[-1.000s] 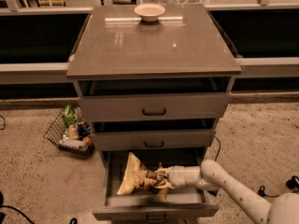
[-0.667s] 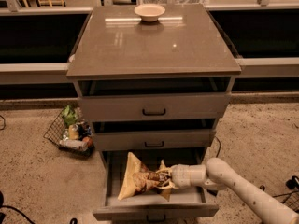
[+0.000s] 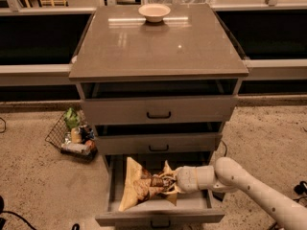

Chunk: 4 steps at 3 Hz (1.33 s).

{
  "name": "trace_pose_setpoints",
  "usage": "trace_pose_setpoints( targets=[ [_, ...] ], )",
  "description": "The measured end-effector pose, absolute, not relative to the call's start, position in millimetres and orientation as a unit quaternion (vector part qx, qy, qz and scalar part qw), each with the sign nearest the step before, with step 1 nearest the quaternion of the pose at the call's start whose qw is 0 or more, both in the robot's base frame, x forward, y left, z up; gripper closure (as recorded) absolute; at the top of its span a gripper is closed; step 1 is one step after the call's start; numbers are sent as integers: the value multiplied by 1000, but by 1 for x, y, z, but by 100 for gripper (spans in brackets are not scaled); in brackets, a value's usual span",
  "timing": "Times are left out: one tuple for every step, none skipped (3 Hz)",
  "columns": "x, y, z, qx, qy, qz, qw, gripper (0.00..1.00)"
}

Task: Pick brown chip bag from bottom drawer and place on counter

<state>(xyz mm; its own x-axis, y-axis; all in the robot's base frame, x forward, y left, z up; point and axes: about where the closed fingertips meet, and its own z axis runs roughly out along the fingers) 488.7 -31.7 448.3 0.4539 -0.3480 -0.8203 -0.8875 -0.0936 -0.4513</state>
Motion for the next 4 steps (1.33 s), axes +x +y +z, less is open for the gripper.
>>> trace_pose_setpoints(
  targets=[
    [491, -30, 454, -691, 437, 271, 508, 100],
    [495, -42, 501, -707, 399, 250, 527, 100],
    [494, -66, 567, -737, 370, 201, 529, 100],
    [495, -90, 633, -765, 352, 144, 519, 100]
  ],
)
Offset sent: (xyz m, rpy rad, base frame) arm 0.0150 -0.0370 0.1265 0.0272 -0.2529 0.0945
